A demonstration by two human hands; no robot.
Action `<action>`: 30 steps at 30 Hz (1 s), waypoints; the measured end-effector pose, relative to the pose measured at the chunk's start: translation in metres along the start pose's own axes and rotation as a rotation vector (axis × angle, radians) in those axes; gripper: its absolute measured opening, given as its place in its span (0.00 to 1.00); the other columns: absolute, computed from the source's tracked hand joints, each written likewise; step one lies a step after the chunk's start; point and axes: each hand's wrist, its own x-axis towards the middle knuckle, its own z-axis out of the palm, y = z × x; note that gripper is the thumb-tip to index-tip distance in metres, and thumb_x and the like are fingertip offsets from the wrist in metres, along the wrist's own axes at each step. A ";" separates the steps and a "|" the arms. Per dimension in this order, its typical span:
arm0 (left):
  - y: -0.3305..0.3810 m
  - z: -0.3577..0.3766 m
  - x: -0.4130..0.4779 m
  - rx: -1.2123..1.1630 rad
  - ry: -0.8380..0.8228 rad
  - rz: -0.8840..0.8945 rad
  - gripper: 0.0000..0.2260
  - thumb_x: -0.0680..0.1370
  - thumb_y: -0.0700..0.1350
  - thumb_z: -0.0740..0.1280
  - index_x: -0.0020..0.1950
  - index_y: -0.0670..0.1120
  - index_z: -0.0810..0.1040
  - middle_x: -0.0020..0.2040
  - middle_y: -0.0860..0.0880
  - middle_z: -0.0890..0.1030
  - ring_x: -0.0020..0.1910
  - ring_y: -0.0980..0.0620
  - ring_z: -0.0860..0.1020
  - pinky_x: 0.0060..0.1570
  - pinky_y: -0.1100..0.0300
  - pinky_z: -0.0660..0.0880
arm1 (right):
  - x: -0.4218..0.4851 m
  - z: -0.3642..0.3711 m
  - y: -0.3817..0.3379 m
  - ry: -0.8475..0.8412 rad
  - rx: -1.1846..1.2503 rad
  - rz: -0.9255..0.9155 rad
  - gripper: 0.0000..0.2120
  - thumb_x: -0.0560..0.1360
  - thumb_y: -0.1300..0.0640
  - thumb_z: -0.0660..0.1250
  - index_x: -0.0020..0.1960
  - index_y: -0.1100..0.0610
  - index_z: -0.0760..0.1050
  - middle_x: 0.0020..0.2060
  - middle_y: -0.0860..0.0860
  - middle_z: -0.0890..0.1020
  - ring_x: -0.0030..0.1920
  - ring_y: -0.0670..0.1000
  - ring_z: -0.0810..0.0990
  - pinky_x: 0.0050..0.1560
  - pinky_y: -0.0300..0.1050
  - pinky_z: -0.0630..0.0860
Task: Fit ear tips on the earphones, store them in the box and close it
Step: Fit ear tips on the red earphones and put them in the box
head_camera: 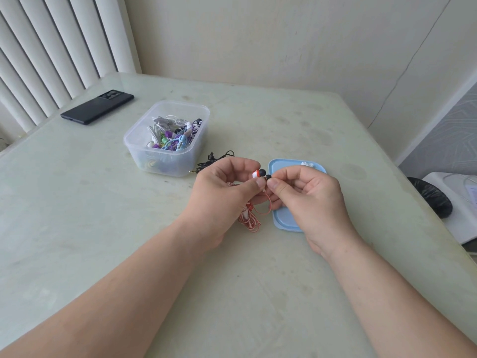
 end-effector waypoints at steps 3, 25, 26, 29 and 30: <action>0.000 0.000 0.000 0.002 0.000 0.004 0.08 0.76 0.31 0.74 0.53 0.39 0.82 0.43 0.43 0.83 0.40 0.48 0.86 0.49 0.49 0.85 | 0.001 0.000 0.000 0.004 -0.014 0.009 0.03 0.78 0.67 0.71 0.47 0.61 0.82 0.36 0.55 0.87 0.36 0.51 0.84 0.42 0.47 0.83; -0.002 -0.001 0.002 0.027 0.000 0.008 0.08 0.76 0.31 0.75 0.54 0.39 0.82 0.45 0.40 0.82 0.40 0.49 0.85 0.51 0.45 0.85 | -0.001 0.000 -0.003 0.038 0.047 0.028 0.05 0.75 0.68 0.73 0.44 0.59 0.84 0.33 0.54 0.86 0.33 0.50 0.84 0.39 0.43 0.82; -0.002 -0.001 0.002 0.027 0.001 0.004 0.08 0.76 0.32 0.75 0.54 0.39 0.82 0.46 0.39 0.82 0.40 0.48 0.86 0.51 0.44 0.85 | -0.001 0.000 -0.002 0.037 0.038 0.022 0.05 0.75 0.68 0.73 0.45 0.59 0.84 0.33 0.54 0.86 0.33 0.50 0.84 0.39 0.43 0.82; -0.002 -0.001 0.001 0.016 0.001 -0.002 0.08 0.76 0.31 0.75 0.53 0.39 0.82 0.47 0.37 0.82 0.42 0.45 0.86 0.50 0.46 0.85 | 0.000 -0.001 -0.001 0.014 -0.011 -0.016 0.05 0.76 0.68 0.72 0.46 0.60 0.84 0.34 0.54 0.86 0.35 0.50 0.84 0.40 0.44 0.82; -0.002 -0.001 0.002 0.011 0.002 -0.005 0.08 0.76 0.31 0.75 0.53 0.39 0.82 0.47 0.37 0.82 0.41 0.45 0.86 0.49 0.47 0.85 | 0.000 -0.002 -0.001 0.004 -0.040 -0.038 0.05 0.76 0.68 0.72 0.47 0.60 0.84 0.35 0.53 0.86 0.36 0.50 0.85 0.40 0.44 0.82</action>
